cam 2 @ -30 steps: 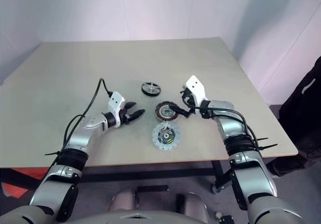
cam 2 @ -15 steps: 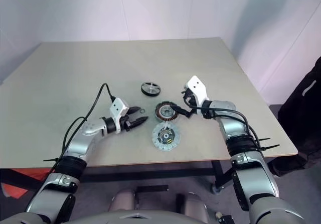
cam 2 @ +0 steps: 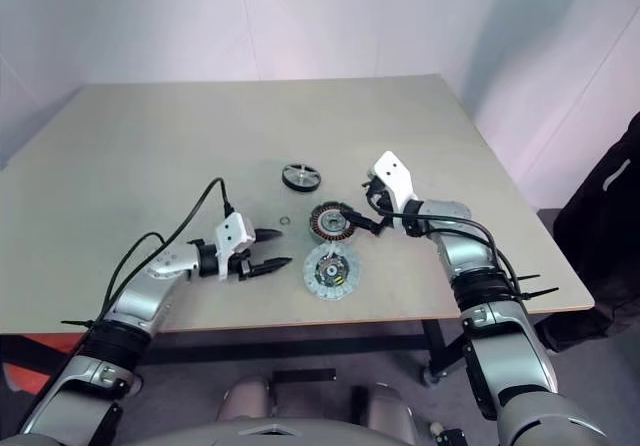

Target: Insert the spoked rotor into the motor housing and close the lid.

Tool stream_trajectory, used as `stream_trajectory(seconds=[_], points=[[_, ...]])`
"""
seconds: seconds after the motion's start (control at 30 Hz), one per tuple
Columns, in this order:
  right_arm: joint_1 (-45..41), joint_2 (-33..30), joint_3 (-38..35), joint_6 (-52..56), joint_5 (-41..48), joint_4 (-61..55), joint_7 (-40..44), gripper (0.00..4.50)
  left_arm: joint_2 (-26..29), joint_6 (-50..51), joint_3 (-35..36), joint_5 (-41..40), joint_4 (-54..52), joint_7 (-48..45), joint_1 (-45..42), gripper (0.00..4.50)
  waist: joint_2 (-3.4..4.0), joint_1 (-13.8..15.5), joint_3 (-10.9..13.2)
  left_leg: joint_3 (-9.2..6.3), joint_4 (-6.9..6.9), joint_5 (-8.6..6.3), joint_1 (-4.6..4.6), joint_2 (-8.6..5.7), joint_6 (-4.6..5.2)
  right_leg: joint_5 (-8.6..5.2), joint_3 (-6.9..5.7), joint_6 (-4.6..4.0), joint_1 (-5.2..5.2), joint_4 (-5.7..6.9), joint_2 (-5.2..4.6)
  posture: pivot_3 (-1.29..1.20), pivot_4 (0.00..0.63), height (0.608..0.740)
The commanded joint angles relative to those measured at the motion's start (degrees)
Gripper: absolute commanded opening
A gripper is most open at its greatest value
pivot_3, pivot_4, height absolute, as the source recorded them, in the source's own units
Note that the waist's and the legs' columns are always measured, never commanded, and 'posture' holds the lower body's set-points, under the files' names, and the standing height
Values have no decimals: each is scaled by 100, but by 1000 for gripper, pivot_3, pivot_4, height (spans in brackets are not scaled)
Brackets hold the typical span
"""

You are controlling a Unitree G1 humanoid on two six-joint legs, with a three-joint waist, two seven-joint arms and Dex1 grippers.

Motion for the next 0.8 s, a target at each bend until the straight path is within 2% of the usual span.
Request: stream_trajectory(seconds=[0.03,0.13,0.2,0.8], points=[[-80,-57,-46,-24,-8,-259,21,4500,-118,-153,130,5,-54,319,-186,3097,0,0,0,0,0,0,0,0,0,0,0,0,0,0,0,0,0,740],[-88,-43,-35,-20,-15,-261,17,4500,-420,200,407,63,293,1184,-510,3097,0,9,0,0,1,0,-1,-1,0,0,0,0,1,2,0,0,0,740],[-100,-40,-30,-21,-17,-249,29,4500,-484,317,408,156,496,1426,-640,3097,-1,-1,0,0,4,1,-1,0,-1,0,0,0,1,4,0,0,0,740],[-141,-36,-46,-28,-33,-241,13,4500,-700,860,173,554,1274,1802,-1165,3097,0,3,0,0,3,1,-7,-1,0,0,0,0,-5,2,0,0,0,740]])
